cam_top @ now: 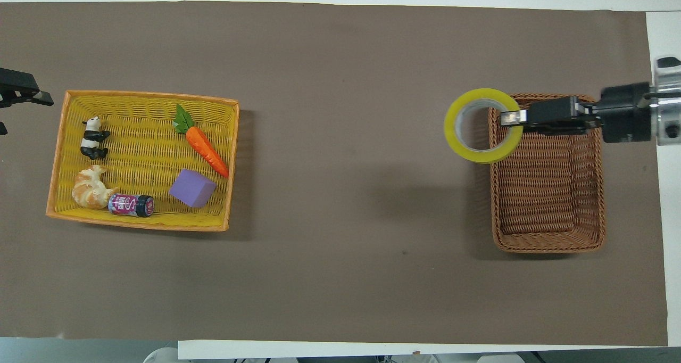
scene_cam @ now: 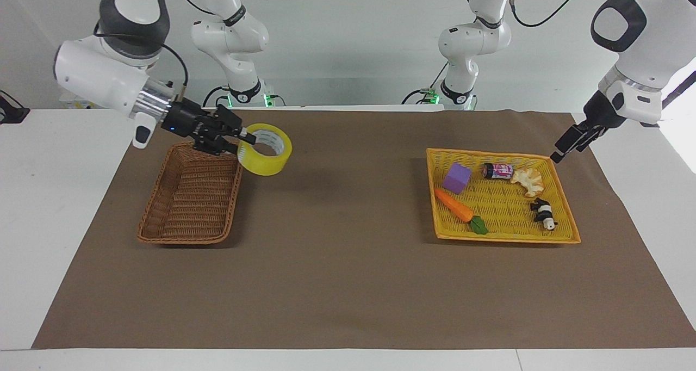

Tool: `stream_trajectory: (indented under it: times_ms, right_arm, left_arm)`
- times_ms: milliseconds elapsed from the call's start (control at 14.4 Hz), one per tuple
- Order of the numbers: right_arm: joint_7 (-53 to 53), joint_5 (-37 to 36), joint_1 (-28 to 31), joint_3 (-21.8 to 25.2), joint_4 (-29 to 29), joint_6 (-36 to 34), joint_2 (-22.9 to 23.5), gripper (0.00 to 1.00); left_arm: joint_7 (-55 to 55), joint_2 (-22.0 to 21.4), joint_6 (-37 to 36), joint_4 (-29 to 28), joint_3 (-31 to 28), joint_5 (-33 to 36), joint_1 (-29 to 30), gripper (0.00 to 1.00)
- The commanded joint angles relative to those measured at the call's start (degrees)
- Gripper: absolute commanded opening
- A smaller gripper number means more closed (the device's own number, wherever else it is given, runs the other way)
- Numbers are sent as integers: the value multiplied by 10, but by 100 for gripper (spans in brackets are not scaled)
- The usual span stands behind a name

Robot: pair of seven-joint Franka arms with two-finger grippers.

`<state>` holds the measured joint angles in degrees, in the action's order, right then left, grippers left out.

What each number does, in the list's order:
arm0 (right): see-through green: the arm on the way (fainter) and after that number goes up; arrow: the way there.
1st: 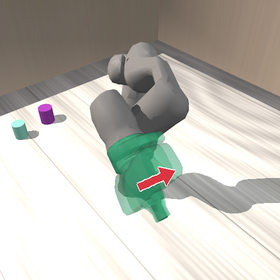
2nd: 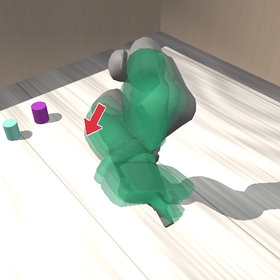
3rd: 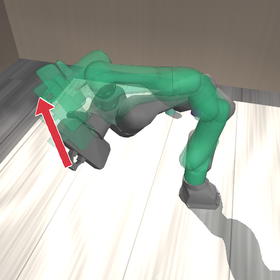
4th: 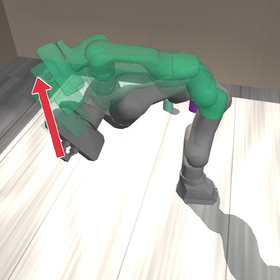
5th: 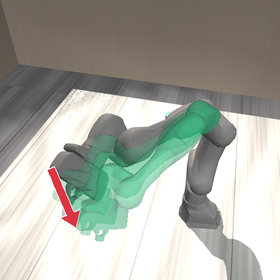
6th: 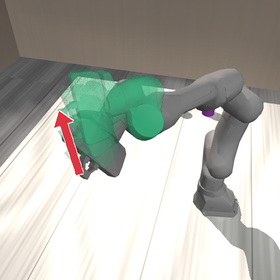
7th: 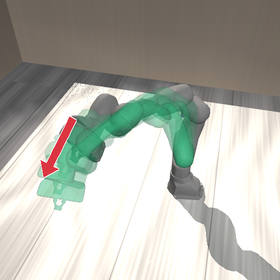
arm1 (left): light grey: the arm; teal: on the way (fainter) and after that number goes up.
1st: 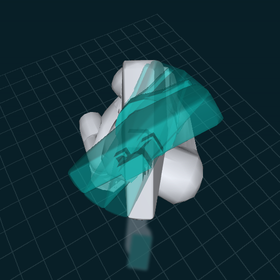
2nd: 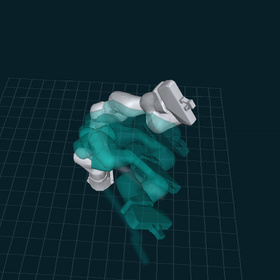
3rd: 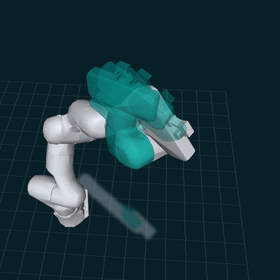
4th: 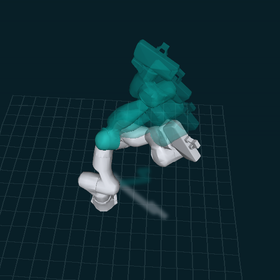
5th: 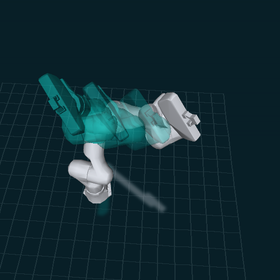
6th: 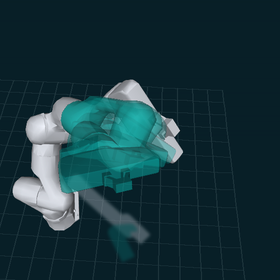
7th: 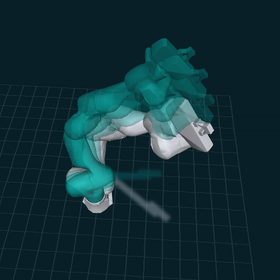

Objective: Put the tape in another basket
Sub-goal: 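Carry the tape with the right gripper and lower it into the wicker basket, then open the right gripper to release the tape in the wicker basket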

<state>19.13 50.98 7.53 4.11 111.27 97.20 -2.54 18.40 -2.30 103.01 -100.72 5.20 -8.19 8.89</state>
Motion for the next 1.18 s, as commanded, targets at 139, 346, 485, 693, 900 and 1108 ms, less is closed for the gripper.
stream_trajectory:
  times_ms: [139,346,485,693,900,1108]
  right_arm:
    - [35,-29,96,-8,69,-14,-33,0]
    - [113,-65,139,-8,97,-6,-18,0]
    - [162,-81,151,-8,104,7,4,0]
    - [230,-97,164,-9,114,42,42,0]
    - [261,-97,161,-9,134,81,62,0]
    - [263,-99,155,-9,157,120,61,0]
  left_arm:
    - [-1,-9,-9,-2,9,10,10,100]
    - [-4,-5,-53,22,14,12,3,100]
    - [-19,4,-79,44,7,31,-19,100]
    - [-70,5,-89,45,-8,37,-33,100]
    - [-101,5,-99,43,-4,81,-34,100]
    - [-132,5,-100,41,9,83,-32,100]
